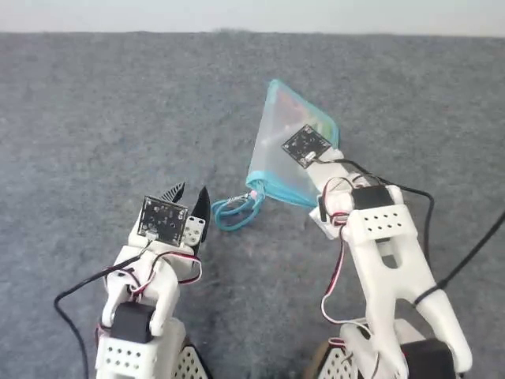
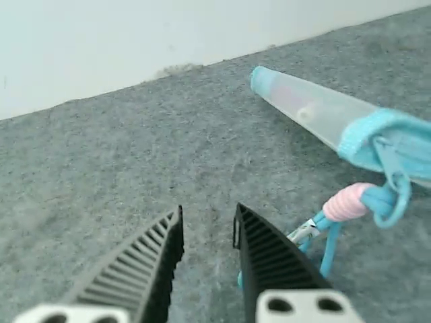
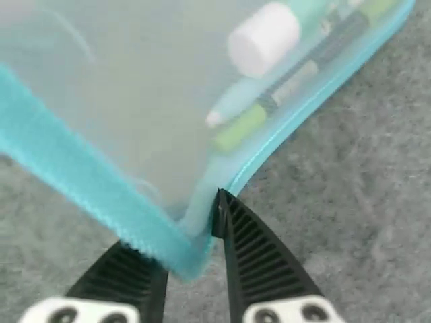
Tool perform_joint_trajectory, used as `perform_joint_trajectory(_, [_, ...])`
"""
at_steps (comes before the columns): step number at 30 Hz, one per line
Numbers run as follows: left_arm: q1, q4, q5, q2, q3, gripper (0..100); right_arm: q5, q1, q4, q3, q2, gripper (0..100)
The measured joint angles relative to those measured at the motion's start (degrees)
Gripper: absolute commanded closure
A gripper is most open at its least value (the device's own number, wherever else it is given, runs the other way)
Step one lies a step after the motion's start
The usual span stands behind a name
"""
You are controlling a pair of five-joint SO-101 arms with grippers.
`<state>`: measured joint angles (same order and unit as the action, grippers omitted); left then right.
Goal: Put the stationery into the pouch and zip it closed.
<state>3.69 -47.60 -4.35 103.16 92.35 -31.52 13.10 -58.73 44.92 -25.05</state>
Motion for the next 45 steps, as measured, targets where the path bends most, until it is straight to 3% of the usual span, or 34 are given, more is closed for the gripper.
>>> perform_joint_trajectory(4, [-0.4, 0.0, 0.5, 0.0, 0.0, 87, 0.3, 2.9, -2.0, 0.0, 0.0, 97.4])
perform_joint_trajectory(11, [-7.0, 1.4, 0.5, 0.0, 0.0, 87, 4.2, 5.1, -3.5, 0.2, 0.1, 78.4])
perform_joint_trajectory(21, [-8.1, 1.5, 0.6, 0.0, 0.0, 87, 8.0, 5.0, -3.9, 0.3, -1.1, 78.2])
perform_joint_trajectory(29, [-8.1, 1.5, 0.6, 0.0, 0.0, 87, 10.8, 5.0, -8.3, 0.4, -15.6, 67.7])
perform_joint_trajectory(45, [-7.9, 4.7, 0.6, 0.0, 2.7, 87, 10.9, 4.8, -8.0, 11.8, -34.1, 67.5])
